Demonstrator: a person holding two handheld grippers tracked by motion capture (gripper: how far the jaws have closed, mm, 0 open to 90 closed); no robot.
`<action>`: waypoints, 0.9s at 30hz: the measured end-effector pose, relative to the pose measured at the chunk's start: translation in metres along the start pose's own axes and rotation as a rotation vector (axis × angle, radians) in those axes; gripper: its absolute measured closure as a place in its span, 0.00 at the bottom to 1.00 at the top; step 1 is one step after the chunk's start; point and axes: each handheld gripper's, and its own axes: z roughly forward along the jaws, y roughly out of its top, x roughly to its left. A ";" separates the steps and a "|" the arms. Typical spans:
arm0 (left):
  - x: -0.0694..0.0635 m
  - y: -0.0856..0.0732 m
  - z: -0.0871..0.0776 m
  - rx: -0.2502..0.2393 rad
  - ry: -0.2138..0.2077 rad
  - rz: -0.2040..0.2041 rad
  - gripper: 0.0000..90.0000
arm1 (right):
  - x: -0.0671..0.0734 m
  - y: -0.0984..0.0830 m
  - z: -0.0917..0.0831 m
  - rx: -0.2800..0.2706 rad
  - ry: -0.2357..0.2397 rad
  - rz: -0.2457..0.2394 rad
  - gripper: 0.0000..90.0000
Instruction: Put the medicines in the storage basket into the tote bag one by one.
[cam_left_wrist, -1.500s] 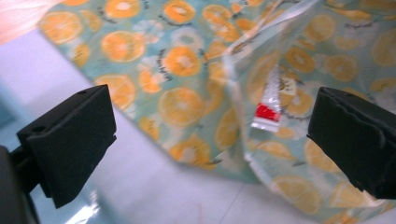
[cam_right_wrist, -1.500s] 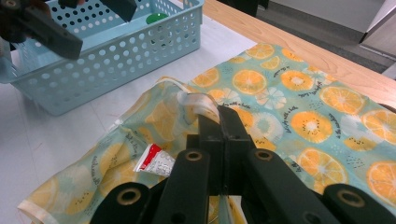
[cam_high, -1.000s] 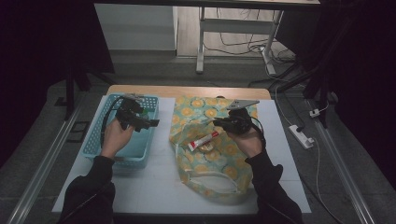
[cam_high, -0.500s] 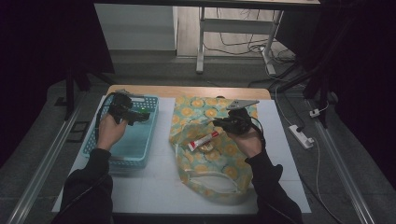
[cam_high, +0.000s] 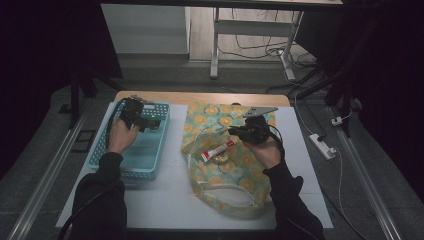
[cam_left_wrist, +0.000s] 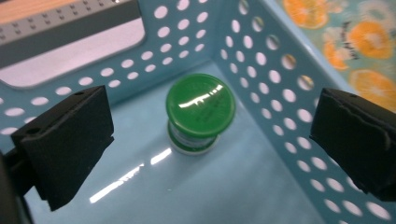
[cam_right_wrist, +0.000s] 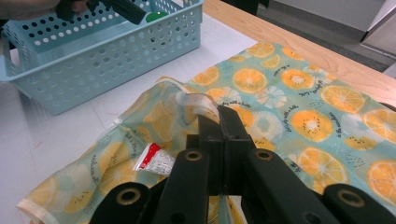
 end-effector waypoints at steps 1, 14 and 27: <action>0.000 0.001 0.002 0.005 0.004 -0.001 0.00 | 0.000 0.000 0.000 0.000 0.000 0.000 1.00; 0.000 0.006 0.021 0.076 0.018 0.012 0.06 | 0.000 0.000 0.000 -0.004 0.001 -0.002 1.00; 0.001 0.007 0.025 0.122 0.023 0.008 0.44 | 0.001 0.000 0.000 0.001 0.003 -0.005 1.00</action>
